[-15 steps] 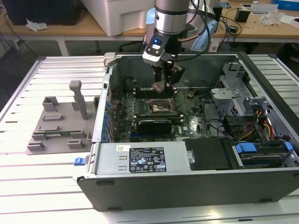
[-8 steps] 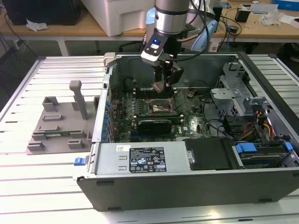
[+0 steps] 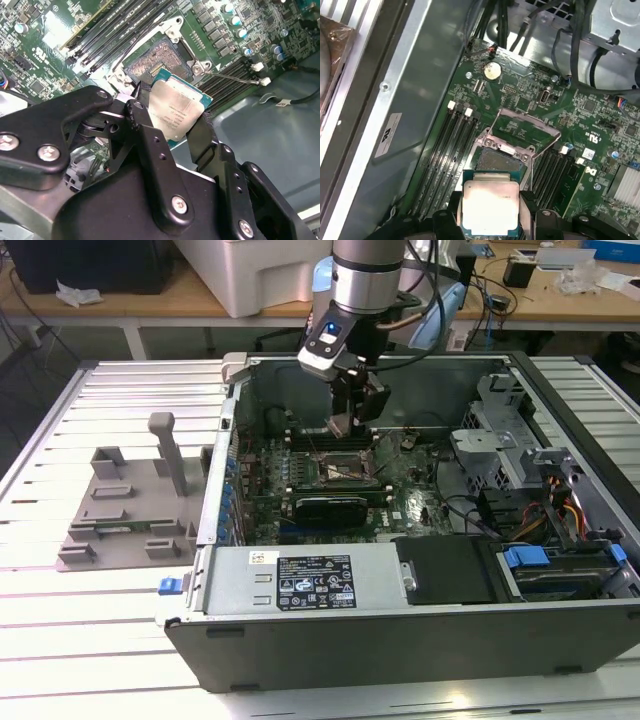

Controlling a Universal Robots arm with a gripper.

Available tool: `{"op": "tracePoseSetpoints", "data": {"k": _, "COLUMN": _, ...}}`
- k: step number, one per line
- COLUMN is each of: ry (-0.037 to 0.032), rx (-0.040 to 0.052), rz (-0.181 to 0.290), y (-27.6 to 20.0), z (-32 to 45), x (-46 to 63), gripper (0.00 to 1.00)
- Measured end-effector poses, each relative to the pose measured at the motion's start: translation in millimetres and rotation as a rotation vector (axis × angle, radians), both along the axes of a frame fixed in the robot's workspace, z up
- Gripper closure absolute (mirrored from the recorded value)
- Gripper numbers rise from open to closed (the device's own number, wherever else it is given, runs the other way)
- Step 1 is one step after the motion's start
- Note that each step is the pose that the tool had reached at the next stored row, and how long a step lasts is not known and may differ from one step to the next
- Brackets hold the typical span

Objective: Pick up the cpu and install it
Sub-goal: 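Place the cpu into insertion slot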

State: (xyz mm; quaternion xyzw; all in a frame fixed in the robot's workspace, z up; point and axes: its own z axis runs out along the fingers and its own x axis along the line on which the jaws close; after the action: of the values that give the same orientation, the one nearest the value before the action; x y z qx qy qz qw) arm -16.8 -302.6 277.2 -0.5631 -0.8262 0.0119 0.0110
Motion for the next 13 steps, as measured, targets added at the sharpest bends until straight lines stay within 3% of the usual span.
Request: {"op": "tracePoseSetpoints", "data": {"k": 13, "ry": 0.0, "rx": -0.0006, "rz": -0.119, "y": 0.0, "z": 0.0, "x": 0.0, "gripper": 0.46}}
